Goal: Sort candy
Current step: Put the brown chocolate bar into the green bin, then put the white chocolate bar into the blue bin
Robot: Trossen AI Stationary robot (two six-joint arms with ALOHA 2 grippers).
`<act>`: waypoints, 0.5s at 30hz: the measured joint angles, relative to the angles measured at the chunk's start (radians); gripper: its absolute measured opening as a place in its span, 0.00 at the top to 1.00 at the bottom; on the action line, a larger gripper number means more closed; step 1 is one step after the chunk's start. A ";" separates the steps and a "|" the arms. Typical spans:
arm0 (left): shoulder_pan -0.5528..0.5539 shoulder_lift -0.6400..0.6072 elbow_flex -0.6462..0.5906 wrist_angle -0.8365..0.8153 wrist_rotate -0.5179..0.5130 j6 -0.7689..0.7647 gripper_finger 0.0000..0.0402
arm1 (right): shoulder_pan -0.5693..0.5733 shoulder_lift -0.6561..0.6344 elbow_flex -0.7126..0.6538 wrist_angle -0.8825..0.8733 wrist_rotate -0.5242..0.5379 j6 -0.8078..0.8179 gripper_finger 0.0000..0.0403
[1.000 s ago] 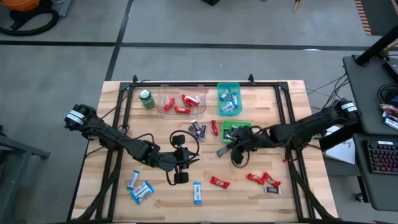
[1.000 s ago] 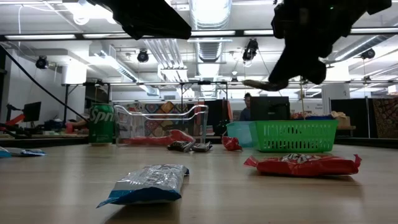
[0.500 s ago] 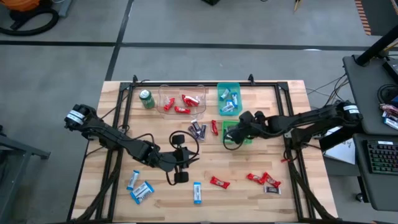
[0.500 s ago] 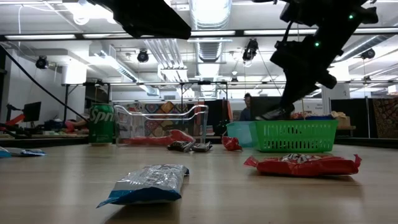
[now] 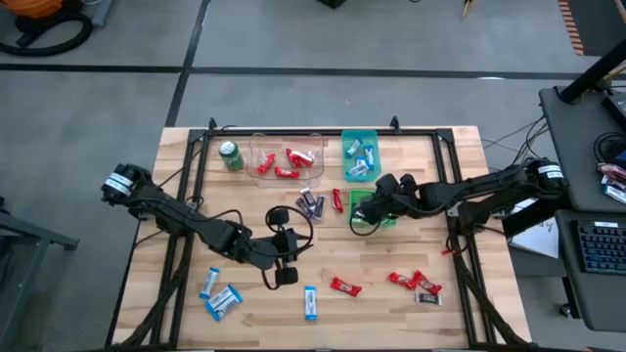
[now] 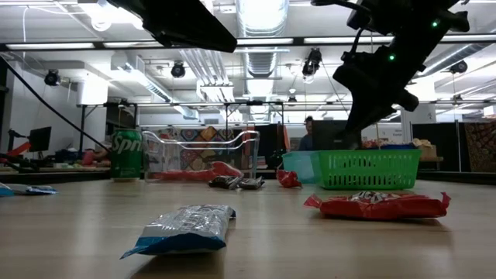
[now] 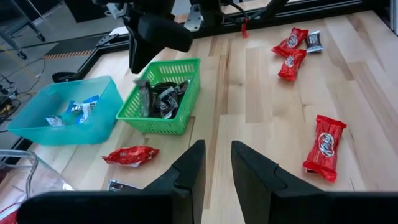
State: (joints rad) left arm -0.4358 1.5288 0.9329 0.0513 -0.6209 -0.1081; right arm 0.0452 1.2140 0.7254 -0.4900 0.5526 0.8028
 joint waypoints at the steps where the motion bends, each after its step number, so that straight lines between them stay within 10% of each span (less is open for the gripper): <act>1: 0.000 0.000 0.000 0.000 0.000 0.000 0.85 | 0.000 0.000 0.000 0.000 0.000 0.000 0.85; 15: 0.000 -0.001 0.000 -0.043 0.001 -0.022 0.85 | 0.008 -0.003 0.038 -0.002 -0.009 -0.063 0.73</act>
State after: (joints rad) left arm -0.4358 1.5274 0.9329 0.0085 -0.6197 -0.1299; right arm 0.0529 1.2114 0.7638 -0.4919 0.5436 0.7401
